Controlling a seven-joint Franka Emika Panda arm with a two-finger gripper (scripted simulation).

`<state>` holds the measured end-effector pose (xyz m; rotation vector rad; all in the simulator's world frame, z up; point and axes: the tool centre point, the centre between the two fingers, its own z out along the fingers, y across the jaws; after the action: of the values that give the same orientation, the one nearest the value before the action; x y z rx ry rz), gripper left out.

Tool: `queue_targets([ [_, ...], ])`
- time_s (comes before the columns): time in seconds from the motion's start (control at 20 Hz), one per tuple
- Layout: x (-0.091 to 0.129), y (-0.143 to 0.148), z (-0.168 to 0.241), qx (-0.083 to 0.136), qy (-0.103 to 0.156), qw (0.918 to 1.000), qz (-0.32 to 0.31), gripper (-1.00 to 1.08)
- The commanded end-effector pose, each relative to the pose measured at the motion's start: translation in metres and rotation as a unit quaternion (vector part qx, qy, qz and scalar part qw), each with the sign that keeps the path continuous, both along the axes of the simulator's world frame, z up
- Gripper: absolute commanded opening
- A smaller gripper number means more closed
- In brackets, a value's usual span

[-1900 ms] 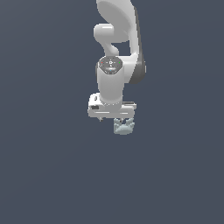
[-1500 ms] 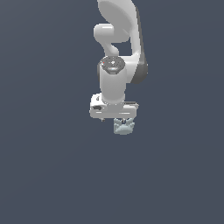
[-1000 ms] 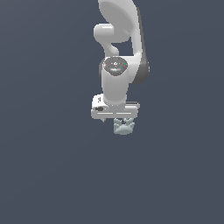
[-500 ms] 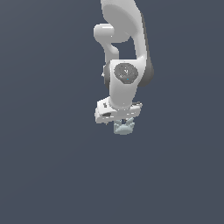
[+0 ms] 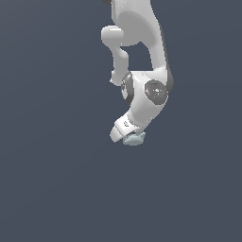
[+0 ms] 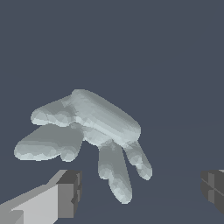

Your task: Pick up the object and move it to a goal position.

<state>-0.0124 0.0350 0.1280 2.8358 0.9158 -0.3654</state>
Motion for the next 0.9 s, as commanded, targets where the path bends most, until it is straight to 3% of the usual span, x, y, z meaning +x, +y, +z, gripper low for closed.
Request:
queue_targets([
  [0.0, -0.0005, 0.0021, -0.0031, -0.012, 0.022, 0.9985, 0.05, 1.08],
  [0.2, -0.0009, 0.0045, -0.0071, -0.032, 0.058, 0.99, 0.124, 1.08],
  [0.45, -0.0004, 0.0061, -0.0103, -0.053, 0.1, 0.9726, 0.203, 1.08],
  [0.85, 0.0009, 0.0069, -0.012, -0.074, 0.144, 0.9474, 0.276, 1.08],
])
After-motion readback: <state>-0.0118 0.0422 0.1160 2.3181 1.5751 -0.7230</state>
